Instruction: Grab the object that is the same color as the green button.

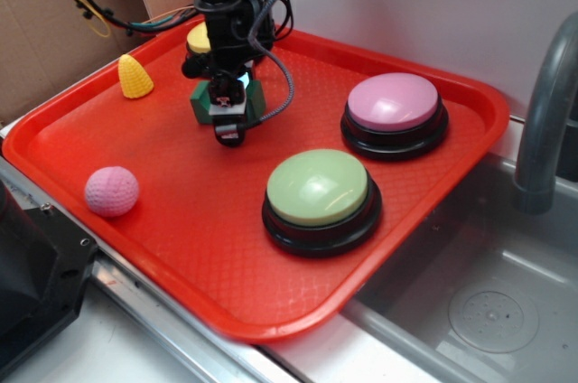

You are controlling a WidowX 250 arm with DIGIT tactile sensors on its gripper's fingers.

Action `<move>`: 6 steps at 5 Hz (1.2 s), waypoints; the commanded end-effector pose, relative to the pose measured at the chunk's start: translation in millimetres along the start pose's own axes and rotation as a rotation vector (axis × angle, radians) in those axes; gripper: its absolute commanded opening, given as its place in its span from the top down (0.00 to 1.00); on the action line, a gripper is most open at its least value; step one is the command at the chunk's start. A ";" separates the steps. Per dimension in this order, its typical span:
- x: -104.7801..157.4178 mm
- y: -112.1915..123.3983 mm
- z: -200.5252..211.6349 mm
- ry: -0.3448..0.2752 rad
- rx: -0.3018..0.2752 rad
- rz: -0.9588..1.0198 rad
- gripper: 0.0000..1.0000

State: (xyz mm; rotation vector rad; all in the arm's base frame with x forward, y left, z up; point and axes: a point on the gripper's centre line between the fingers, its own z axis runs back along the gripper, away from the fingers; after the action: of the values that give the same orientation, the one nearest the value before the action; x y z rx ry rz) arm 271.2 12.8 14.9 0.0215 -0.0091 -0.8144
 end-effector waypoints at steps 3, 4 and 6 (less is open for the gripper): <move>-13.6 -4.8 42.7 0.023 0.054 0.214 1.00; -45.7 -8.3 92.3 -0.001 0.131 0.456 1.00; -66.9 -29.7 177.7 0.118 0.062 0.775 1.00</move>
State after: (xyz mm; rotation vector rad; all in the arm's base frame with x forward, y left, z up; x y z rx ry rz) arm 190.7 48.1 173.5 0.1050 0.1286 -0.0620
